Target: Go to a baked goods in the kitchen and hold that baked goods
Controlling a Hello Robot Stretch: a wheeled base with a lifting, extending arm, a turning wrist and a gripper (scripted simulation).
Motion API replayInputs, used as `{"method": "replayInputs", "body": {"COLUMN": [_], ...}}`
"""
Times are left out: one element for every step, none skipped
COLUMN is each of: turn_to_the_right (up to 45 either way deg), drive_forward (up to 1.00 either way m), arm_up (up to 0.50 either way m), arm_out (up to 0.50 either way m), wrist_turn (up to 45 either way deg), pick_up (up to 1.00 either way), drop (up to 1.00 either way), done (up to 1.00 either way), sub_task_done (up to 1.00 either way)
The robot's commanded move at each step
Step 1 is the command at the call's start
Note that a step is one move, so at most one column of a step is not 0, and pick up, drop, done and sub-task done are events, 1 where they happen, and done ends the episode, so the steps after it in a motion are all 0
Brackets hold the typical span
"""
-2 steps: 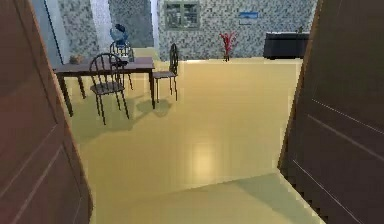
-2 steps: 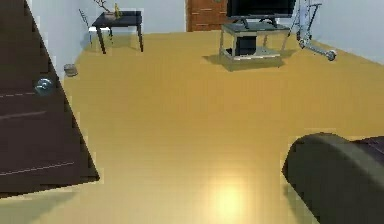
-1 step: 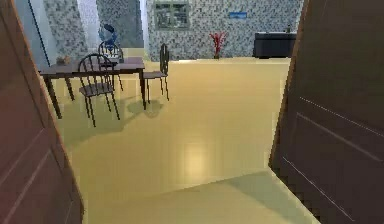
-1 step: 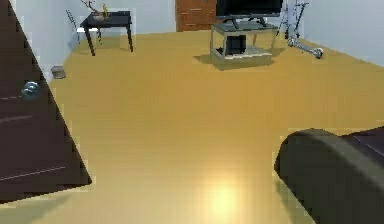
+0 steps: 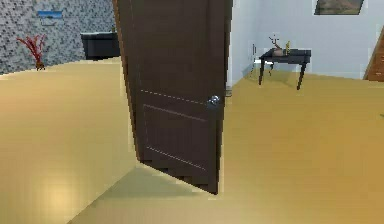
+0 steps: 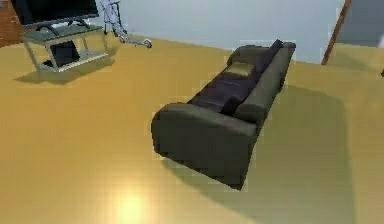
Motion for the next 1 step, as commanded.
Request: {"method": "replayInputs", "body": {"turn_to_the_right": [0.0], "drive_forward": [0.30], "arm_up": [0.00], "arm_out": [0.00], "wrist_turn": [0.0], "pick_up": [0.00], "drop": [0.00], "done": [0.00], "sub_task_done": [0.00]}}
